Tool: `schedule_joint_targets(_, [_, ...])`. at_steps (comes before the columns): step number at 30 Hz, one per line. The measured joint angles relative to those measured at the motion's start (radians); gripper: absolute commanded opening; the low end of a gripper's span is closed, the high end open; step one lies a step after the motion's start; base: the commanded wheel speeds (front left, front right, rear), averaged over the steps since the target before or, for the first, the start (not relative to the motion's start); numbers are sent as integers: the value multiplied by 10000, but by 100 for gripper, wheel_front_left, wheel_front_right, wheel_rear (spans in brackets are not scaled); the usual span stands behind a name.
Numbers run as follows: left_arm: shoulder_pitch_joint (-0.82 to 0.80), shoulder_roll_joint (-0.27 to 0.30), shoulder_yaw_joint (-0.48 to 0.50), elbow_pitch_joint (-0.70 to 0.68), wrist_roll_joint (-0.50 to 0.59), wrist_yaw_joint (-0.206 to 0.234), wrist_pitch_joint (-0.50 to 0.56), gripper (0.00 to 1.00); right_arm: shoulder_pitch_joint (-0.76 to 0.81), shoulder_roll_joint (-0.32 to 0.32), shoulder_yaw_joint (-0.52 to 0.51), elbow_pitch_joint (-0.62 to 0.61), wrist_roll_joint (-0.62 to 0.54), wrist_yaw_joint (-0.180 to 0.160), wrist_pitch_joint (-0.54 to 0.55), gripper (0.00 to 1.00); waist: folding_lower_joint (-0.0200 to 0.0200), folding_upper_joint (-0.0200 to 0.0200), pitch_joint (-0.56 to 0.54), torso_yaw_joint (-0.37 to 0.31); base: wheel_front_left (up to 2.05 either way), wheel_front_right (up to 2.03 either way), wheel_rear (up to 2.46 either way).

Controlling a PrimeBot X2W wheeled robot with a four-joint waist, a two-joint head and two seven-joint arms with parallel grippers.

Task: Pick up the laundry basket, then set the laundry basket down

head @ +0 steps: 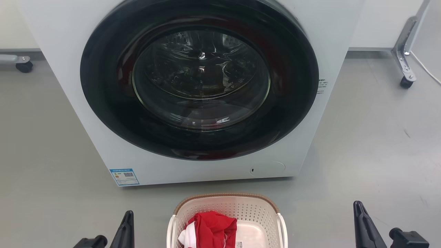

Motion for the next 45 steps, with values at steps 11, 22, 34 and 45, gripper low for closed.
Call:
schedule_joint_targets(11, [-83,-113,393,251,-1590,-311,280,0,-172,132,-410,215,1655,301,441,0,0,0,-20,-21,0,0,0])
schedule_joint_targets(22, [-317,-198,754,468,-2968,-529,616,0,-391,257,-825,453,3267,541,899,0,0,0,-40,-42,0,0,0])
schedule_joint_targets(34, [-590,-339,1139,727,-4589,-874,897,0,-609,384,-1256,667,4943,880,1327,0,0,0,-63,-64,0,0,0])
schedule_joint_targets(45, [-836,-447,1494,982,-5967,-1141,1198,0,-818,508,-1647,886,6468,1151,1753,0,0,0,-84,-83,0,0,0])
